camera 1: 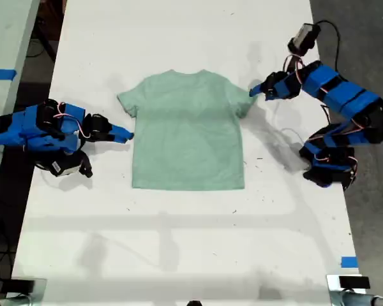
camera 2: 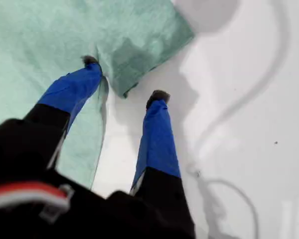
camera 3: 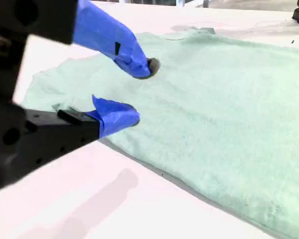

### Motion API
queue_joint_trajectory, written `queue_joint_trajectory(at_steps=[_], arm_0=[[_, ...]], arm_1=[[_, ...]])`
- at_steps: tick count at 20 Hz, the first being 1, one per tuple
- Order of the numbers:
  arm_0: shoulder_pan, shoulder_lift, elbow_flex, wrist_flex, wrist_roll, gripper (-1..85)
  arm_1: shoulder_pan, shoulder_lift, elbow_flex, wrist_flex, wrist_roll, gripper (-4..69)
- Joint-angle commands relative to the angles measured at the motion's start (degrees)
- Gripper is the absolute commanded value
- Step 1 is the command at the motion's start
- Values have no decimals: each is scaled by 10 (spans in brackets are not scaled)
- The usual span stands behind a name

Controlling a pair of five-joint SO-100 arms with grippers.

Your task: Fold t shirt

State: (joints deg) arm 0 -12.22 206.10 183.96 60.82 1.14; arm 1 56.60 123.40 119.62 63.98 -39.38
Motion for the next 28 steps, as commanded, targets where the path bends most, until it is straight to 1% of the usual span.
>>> queue_joint_trajectory(at_steps=[1,2,5,6,7,8,9,10,12,15,17,18,19,21,23,24,25,26,28], arm_0=[[10,4,2,-4,3,115],[10,4,2,-4,3,115],[10,4,2,-4,3,115],[10,4,2,-4,3,115],[10,4,2,-4,3,115],[10,4,2,-4,3,115],[10,4,2,-4,3,115],[10,4,2,-4,3,115],[10,4,2,-4,3,115],[10,4,2,-4,3,115],[10,4,2,-4,3,115],[10,4,2,-4,3,115],[10,4,2,-4,3,115],[10,4,2,-4,3,115],[10,4,2,-4,3,115],[10,4,2,-4,3,115],[10,4,2,-4,3,115],[10,4,2,-4,3,115],[10,4,2,-4,3,115]], arm_1=[[20,-138,-115,-33,-14,201],[24,-174,-130,-51,-15,198],[28,-255,-113,-129,-19,186],[25,-291,-112,-136,-24,181],[22,-331,-119,-136,-27,141],[22,-372,-142,-110,-23,9],[18,-395,-175,-67,-19,11],[6,-387,-193,-50,-31,11],[-23,-338,-218,-38,-37,11],[-85,-277,-295,4,-31,11],[-153,-267,-369,5,-29,11],[-192,-272,-398,-16,-33,10],[-228,-272,-402,-72,-47,10],[-279,-298,-402,-163,-47,12],[-312,-350,-425,-213,-38,17],[-323,-382,-457,-211,-40,34],[-330,-410,-493,-195,-45,80],[-333,-424,-520,-175,-51,100],[-330,-406,-532,-132,-54,208]])
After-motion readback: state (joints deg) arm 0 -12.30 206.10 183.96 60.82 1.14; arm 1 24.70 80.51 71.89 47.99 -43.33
